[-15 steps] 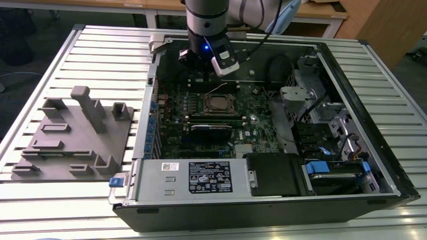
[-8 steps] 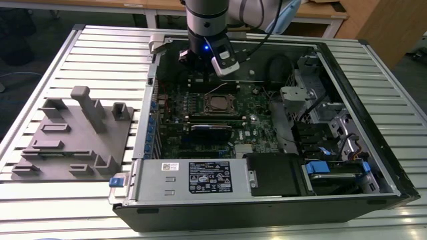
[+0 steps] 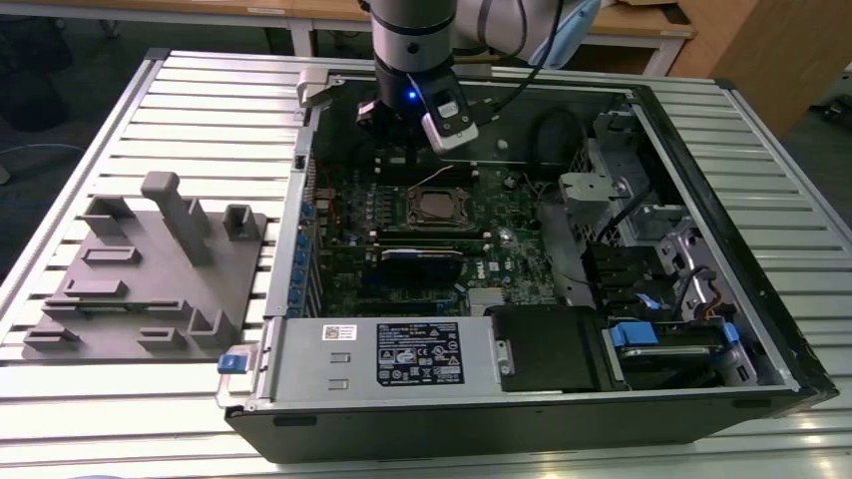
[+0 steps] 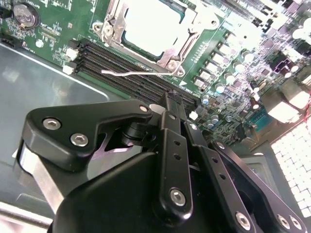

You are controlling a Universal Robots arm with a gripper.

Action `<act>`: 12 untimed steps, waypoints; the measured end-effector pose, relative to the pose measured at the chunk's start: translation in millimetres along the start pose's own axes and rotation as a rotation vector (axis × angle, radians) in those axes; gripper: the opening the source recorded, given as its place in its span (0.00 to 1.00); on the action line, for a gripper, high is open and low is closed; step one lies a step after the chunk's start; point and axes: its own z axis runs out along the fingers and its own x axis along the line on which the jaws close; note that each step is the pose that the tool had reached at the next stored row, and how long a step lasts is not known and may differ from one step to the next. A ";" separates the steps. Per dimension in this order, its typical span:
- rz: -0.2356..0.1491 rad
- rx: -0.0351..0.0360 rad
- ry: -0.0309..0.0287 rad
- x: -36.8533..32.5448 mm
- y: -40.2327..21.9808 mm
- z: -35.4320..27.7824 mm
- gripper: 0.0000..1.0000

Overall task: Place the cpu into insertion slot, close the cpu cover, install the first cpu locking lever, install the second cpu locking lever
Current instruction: 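Install the first cpu locking lever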

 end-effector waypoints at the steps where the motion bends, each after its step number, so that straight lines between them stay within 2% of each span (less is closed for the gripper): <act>1: 0.000 0.0004 0.0000 0.0 0.0 0.0 0.11; 12: 0.000 0.0010 0.0000 0.0 -0.1 0.4 0.11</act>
